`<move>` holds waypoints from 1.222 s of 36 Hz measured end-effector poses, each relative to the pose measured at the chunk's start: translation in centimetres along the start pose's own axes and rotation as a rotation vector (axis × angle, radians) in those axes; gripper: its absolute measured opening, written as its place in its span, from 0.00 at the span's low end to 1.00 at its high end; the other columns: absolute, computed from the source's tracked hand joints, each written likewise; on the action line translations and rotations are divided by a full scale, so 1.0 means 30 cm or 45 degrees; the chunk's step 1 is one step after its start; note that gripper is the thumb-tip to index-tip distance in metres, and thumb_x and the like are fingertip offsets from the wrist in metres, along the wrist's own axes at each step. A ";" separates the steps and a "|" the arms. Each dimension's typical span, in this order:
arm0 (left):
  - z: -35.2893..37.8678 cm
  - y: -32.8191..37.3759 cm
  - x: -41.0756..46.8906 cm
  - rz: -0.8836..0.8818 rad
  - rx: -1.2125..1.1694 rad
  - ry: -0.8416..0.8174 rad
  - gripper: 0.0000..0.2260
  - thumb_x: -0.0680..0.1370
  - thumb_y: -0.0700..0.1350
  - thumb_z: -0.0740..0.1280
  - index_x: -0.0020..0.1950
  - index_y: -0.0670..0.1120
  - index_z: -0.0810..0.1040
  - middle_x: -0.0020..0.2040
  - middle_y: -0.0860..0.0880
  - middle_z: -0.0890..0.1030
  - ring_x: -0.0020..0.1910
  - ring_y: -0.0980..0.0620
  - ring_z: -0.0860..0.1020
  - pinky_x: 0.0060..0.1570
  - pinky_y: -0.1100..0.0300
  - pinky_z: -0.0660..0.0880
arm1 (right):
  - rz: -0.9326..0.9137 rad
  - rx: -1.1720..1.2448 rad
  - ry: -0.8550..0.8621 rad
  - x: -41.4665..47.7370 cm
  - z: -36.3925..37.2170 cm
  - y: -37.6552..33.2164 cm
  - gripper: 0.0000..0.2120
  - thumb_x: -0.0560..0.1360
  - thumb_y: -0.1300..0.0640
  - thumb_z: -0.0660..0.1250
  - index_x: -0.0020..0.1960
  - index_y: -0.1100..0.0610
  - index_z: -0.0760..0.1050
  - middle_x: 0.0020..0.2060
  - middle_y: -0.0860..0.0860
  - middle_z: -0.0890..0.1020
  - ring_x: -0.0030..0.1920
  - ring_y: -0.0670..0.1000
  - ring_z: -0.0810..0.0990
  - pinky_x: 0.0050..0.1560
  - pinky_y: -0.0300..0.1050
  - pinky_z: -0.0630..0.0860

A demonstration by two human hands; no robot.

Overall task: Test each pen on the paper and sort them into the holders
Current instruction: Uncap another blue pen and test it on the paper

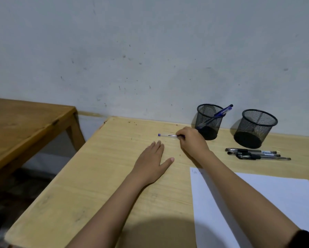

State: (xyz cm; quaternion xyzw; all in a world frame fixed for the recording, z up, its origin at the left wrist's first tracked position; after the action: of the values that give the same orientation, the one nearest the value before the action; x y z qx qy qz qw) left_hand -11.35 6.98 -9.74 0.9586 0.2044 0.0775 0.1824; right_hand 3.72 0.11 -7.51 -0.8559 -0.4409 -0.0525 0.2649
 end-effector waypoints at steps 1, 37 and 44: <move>-0.001 0.000 0.000 0.001 -0.002 0.003 0.31 0.79 0.61 0.53 0.76 0.44 0.53 0.78 0.47 0.52 0.77 0.50 0.49 0.74 0.57 0.48 | 0.002 -0.012 0.010 -0.004 -0.003 0.000 0.10 0.76 0.61 0.61 0.53 0.57 0.80 0.50 0.54 0.81 0.52 0.56 0.77 0.49 0.53 0.76; -0.208 0.229 -0.034 0.312 -1.414 0.410 0.09 0.68 0.33 0.73 0.44 0.44 0.83 0.42 0.50 0.84 0.43 0.53 0.81 0.48 0.62 0.78 | 0.150 1.486 0.224 -0.310 -0.359 -0.061 0.06 0.68 0.67 0.73 0.42 0.59 0.80 0.34 0.53 0.82 0.38 0.49 0.80 0.43 0.40 0.79; -0.215 0.231 -0.045 0.371 -1.356 0.383 0.09 0.68 0.33 0.73 0.46 0.43 0.83 0.38 0.54 0.84 0.40 0.57 0.81 0.44 0.67 0.76 | 0.154 1.530 0.201 -0.333 -0.368 -0.042 0.05 0.67 0.66 0.73 0.42 0.61 0.81 0.32 0.53 0.83 0.36 0.48 0.82 0.40 0.38 0.78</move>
State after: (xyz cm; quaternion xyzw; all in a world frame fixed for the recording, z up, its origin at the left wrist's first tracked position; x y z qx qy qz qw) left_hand -11.50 2.56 -1.25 0.7312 0.0267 0.3297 0.5966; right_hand -1.73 -12.06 -0.80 -0.5738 -0.3230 0.1575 0.7359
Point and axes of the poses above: each hand's wrist, its own x-axis towards the middle knuckle, its own z-axis out of the palm, y = z × x, the point moved 3 cm from there along x, towards the middle knuckle
